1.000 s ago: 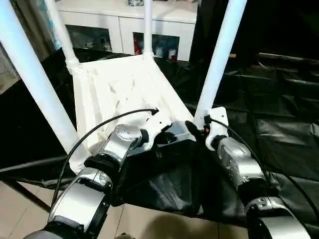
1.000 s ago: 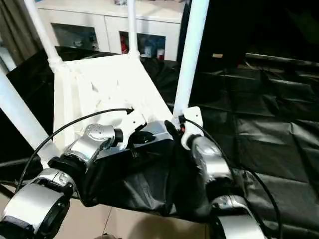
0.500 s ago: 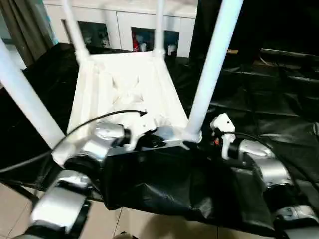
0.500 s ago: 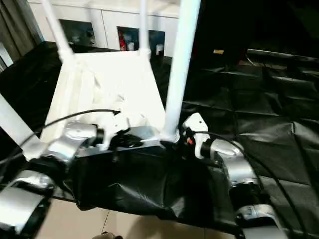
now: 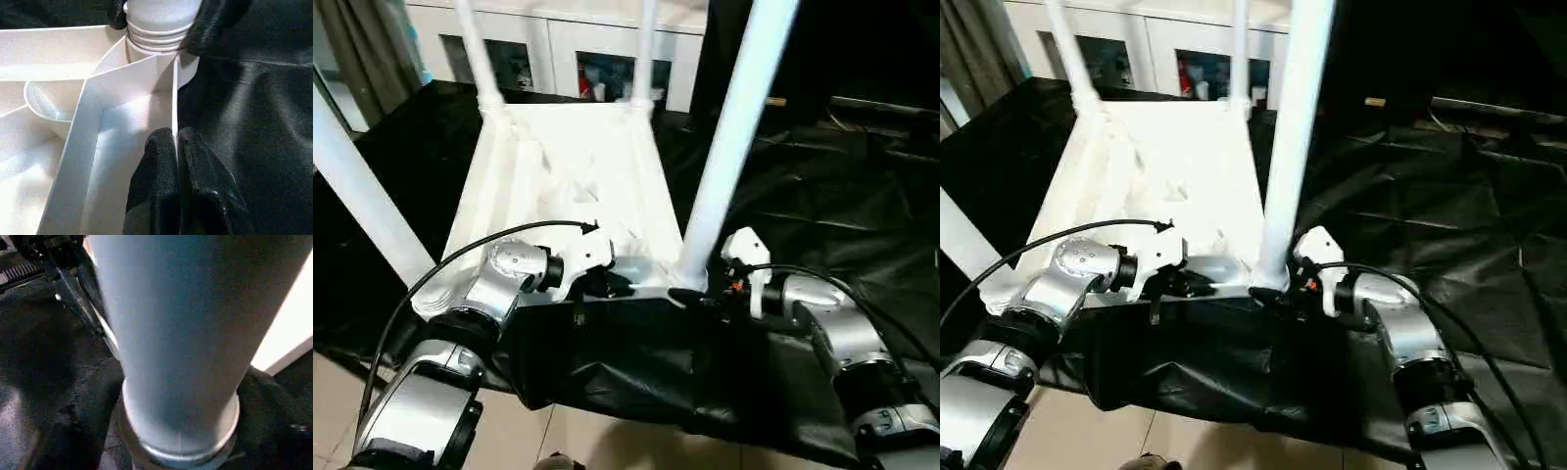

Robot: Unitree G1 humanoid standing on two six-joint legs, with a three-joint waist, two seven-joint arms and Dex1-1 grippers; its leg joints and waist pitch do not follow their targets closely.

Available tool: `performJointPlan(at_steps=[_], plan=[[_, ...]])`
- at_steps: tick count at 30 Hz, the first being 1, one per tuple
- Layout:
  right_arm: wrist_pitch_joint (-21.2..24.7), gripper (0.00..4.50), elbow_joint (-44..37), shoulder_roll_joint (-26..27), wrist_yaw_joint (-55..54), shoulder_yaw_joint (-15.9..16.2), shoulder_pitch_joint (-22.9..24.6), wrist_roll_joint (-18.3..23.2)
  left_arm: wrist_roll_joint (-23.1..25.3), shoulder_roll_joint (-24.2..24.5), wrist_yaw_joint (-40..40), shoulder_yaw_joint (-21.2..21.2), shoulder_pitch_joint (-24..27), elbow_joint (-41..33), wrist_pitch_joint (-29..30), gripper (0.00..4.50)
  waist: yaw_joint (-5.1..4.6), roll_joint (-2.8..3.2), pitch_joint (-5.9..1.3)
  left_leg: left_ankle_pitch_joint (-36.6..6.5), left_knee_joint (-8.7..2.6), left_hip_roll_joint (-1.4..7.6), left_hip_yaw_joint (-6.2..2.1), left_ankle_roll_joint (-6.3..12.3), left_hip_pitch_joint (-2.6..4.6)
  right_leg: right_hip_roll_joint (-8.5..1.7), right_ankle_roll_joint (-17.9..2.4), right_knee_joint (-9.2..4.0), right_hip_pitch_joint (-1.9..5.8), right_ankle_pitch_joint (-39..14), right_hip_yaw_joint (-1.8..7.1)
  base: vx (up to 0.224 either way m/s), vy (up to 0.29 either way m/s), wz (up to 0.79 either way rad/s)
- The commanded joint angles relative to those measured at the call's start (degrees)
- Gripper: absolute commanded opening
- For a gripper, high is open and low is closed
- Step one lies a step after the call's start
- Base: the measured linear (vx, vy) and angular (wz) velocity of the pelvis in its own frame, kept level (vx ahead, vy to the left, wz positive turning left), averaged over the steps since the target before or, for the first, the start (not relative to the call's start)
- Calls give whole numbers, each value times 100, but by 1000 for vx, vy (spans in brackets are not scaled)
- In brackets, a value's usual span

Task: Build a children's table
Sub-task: Rotate leg to tighten

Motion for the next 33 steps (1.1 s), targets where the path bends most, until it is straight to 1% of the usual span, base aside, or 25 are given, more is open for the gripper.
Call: performJointPlan(at_steps=[1, 5, 7, 8, 10, 11, 12, 13, 14, 15, 16, 17, 18, 19, 20, 22, 23, 24, 26, 27, 28, 29, 30, 32, 33], plan=[[90, 318, 8, 120, 288, 298, 32, 40, -100, -110, 28, -55, 31, -103, -34, 0, 14, -65, -360, -737, -379, 569, -245, 394, 123, -634, -1490, -296, 224, -318, 385, 0, 0, 0], [89, 289, 10, 160, 232, 302, 64, 21, -99, -113, 80, -22, 27, -88, -6, 0, 12, -67, -368, -730, -373, 564, -245, 367, 123, -635, -1485, -287, 231, -296, 387, 0, 0, 0], [113, 279, -6, 242, 70, 318, 142, -33, -65, -166, 305, 25, 6, -15, 73, 0, 13, -61, -367, -737, -373, 564, -246, 361, 124, -640, -1483, -292, 231, -311, 388, 0, 0, 0], [122, 277, 46, 312, -148, 296, 152, -92, 30, -195, 566, 25, -34, 83, 111, 0, 8, -57, -368, -732, -376, 568, -249, 348, 128, -630, -1474, -287, 223, -316, 386, 0, 0, 0], [82, 274, 214, 455, -652, 243, 131, -242, 171, -251, 1032, 39, -122, 278, 217, 0, -10, -61, -335, -950, -399, 562, -254, 267, 135, -643, -1435, -342, 213, -647, 394, 0, 0, 0], [117, 272, 479, 667, -1296, 131, 70, -357, 300, -351, 1656, 80, -255, 538, 352, 0, -22, -59, -327, -1033, -401, 559, -260, 210, 138, -656, -1396, -364, 204, -824, 403, 0, 0, 0], [141, 271, 598, 763, -1576, 80, 39, -400, 352, -394, 1929, 100, -316, 654, 408, 0, -70, -56, -261, -1570, -448, 548, -296, -69, 202, -675, -1249, -484, 149, -1798, 416, 0, 0, 0], [166, 271, 649, 842, -1743, 36, 20, -397, 359, -437, 2090, 124, -354, 717, 442, 0, -86, -72, -243, -1768, -450, 530, -307, -143, 222, -680, -1150, -535, 145, -2232, 411, -75, -2, -2], [195, 270, 712, 954, -1973, -23, -5, -390, 360, -498, 2302, 161, -405, 801, 489, 0, -82, -74, -240, -1963, -441, 532, -336, -221, 253, -722, -965, -603, 141, -2797, 419, -61, 0, -2], [287, 270, 811, 1111, -2293, -133, -60, -347, 362, -584, 2562, 201, -469, 882, 544, 0, -89, -53, -231, -2072, -452, 541, -358, -252, 277, -725, -842, -647, 113, -3071, 423, -53, 7, -1], [348, 270, 941, 1295, -2623, -227, -142, -312, 348, -703, 2831, 249, -551, 965, 623, 0, -98, -30, -228, -2157, -461, 544, -369, -285, 285, -719, -804, -655, 98, -3143, 421, 0, 0, 0], [422, 270, 1115, 1521, -3026, -333, -260, -271, 325, -844, 3126, 302, -653, 1056, 702, 0, -139, -28, -214, -2395, -487, 544, -392, -369, 309, -694, -719, -672, 78, -3321, 401, 0, 0, 0], [461, 270, 1204, 1610, -3169, -371, -324, -249, 318, -918, 3254, 318, -705, 1093, 740, 0, -158, -12, -214, -2661, -489, 544, -409, -464, 362, -696, -663, -702, 50, -3430, 384, -53, 16, -2], [459, 270, 1235, 1638, -3205, -372, -347, -255, 317, -941, 3287, 321, -725, 1111, 745, 0, -182, -22, -207, -2748, -488, 533, -415, -472, 366, -693, -639, -719, 57, -3465, 370, -51, 30, -1], [435, 270, 1360, 1740, -3308, -350, -441, -298, 319, -1043, 3421, 329, -807, 1179, 759, 0, -187, 3, -211, -2844, -496, 532, -420, -484, 379, -700, -597, -748, 63, -3442, 354, -51, 30, -1], [321, 270, 1458, 1820, -3255, -258, -520, -395, 330, -1133, 3507, 334, -887, 1247, 719, 0, -204, 23, -223, -2876, -525, 535, -431, -494, 366, -686, -589, -739, 79, -3209, 358, 0, 0, 0], [289, 305, 1468, 1832, -3226, -255, -530, -392, 328, -1147, 3503, 336, -899, 1255, 713, 0, -213, 18, -238, -2803, -550, 543, -432, -480, 330, -691, -642, -709, 112, -2922, 367, 0, 0, 0], [181, 305, 1506, 1875, -3147, -257, -564, -380, 321, -1192, 3497, 344, -942, 1290, 693, 0, -217, 32, -247, -2723, -575, 549, -421, -468, 305, -682, -707, -679, 124, -2640, 376, 0, 0, 0], [191, 340, 1436, 1893, -2886, -343, -580, -213, 343, -1209, 3416, 291, -974, 1311, 562, 0, -207, 20, -257, -2611, -586, 552, -403, -444, 293, -678, -831, -637, 122, -2252, 394, 0, 0, 0], [153, 340, 1368, 1848, -2746, -322, -565, -209, 340, -1176, 3307, 271, -965, 1297, 488, 0, -208, 6, -259, -2567, -582, 540, -393, -411, 282, -687, -899, -619, 133, -2137, 400, 0, 0, 0], [86, 358, 1323, 1790, -2616, -278, -554, -218, 324, -1144, 3212, 258, -958, 1295, 442, 0, -205, 3, -262, -2522, -580, 540, -399, -384, 267, -701, -919, -610, 147, -2099, 401, 0, 0, 0], [24, 370, 1254, 1710, -2435, -220, -530, -223, 306, -1097, 3090, 247, -941, 1282, 404, 0, -200, -1, -281, -2347, -580, 546, -397, -319, 227, -718, -953, -586, 181, -1968, 404, 0, 0, 0], [-14, 370, 1212, 1659, -2316, -182, -514, -223, 295, -1068, 3014, 242, -930, 1272, 384, 0, -185, -8, -281, -2185, -566, 548, -377, -244, 220, -727, -980, -587, 179, -1845, 417, 0, 0, 0], [-92, 370, 946, 1381, -1742, -53, -394, -155, 282, -912, 2573, 181, -829, 1178, 216, 0, -168, -26, -271, -2115, -537, 535, -358, -133, 215, -742, -996, -612, 187, -1979, 418, 0, 0, 0], [-92, 370, 946, 1381, -1742, -53, -394, -155, 282, -912, 2573, 181, -829, 1178, 216, 0, -144, -31, -279, -2012, -524, 542, -352, -55, 208, -749, -953, -624, 197, -2047, 423, 0, 0, 0]])
